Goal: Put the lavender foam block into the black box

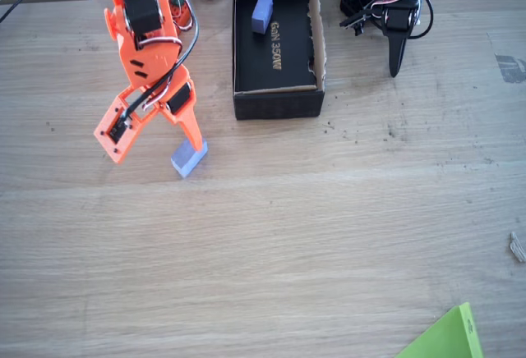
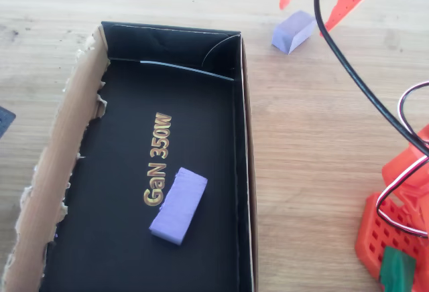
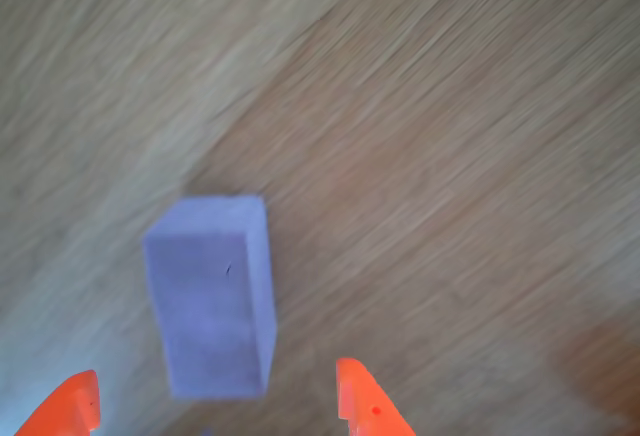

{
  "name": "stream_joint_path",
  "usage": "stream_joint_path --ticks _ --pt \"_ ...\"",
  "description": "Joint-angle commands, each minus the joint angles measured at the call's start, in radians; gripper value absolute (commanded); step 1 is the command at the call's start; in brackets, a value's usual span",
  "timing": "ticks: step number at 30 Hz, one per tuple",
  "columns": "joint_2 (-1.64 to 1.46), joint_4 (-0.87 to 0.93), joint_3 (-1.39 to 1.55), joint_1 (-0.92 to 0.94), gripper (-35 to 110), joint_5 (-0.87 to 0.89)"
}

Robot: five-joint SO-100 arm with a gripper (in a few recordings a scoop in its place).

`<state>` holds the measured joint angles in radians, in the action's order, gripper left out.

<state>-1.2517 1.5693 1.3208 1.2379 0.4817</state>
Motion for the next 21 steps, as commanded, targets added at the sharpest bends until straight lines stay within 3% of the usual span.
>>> stream_joint_path --ticks 1,21 --pt "-0.002 -0.014 -0.044 0.029 32 -0.002" --pt "0.074 -0.069 -0.063 0.005 30 0.051"
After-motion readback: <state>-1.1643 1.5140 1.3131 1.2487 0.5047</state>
